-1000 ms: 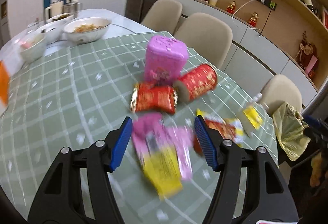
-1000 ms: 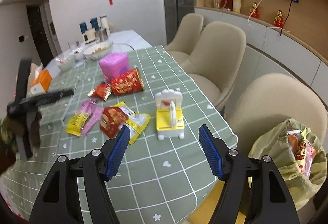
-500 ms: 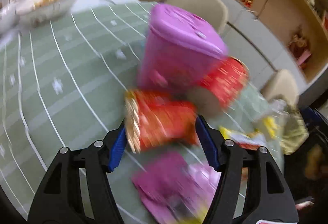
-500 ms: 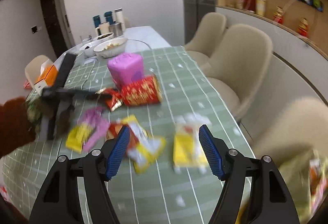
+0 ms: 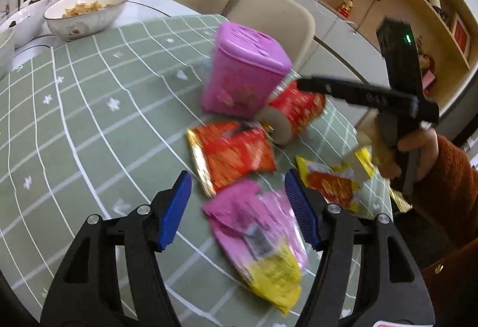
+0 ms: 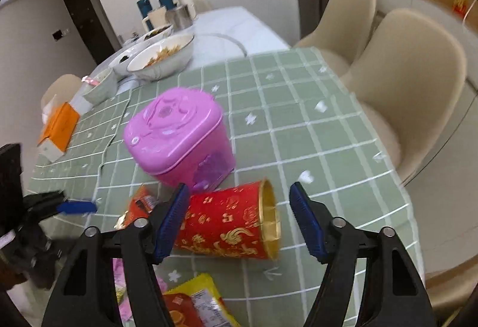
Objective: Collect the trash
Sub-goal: 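Grasp the red paper cup with the right gripper while the left grasps a red snack bag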
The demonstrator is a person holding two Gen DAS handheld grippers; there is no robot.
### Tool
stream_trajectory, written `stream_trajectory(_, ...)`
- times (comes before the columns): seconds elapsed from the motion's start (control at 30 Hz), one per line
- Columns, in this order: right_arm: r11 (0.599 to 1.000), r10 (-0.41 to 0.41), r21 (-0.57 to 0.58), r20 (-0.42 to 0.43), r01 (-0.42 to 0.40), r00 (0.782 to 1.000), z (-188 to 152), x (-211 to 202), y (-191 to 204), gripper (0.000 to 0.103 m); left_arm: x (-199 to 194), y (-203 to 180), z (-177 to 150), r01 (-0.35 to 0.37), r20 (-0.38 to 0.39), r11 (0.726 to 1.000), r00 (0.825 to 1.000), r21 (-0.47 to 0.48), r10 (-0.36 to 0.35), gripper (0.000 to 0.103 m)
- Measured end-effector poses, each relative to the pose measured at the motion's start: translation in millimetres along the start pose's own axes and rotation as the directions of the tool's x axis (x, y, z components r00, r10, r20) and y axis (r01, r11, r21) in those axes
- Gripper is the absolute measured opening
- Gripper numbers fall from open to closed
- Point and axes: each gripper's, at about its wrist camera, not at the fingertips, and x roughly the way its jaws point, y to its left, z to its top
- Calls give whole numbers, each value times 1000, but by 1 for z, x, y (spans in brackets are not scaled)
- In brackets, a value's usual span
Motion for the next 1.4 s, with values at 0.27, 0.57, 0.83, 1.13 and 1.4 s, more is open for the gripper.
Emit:
stream_trajectory(0.27, 997, 71, -30, 17, -71, 997, -40, -45, 18, 7, 29, 5, 33, 17, -24, 995, 1000, 97, -14, 62)
stream_trajectory(0.57, 996, -51, 76, 111, 42, 993, -80, -122, 7, 6, 72, -1, 54, 39, -138, 980, 990, 193, -12, 61)
stream_trajectory(0.83, 988, -121, 115, 146, 104, 982, -113, -165, 26, 6, 52, -31, 18, 101, -218, 966, 975, 238, -48, 61)
stream_trajectory(1.13, 977, -140, 180, 155, 111, 978, -149, -193, 37, 6, 15, -51, 20, 51, -57, 946, 998, 321, -34, 62)
stream_trajectory(1.4, 964, -159, 229, 103, 132, 982, -183, -193, 43, 6, 69, -41, 26, 15, -184, 952, 982, 307, 44, 61)
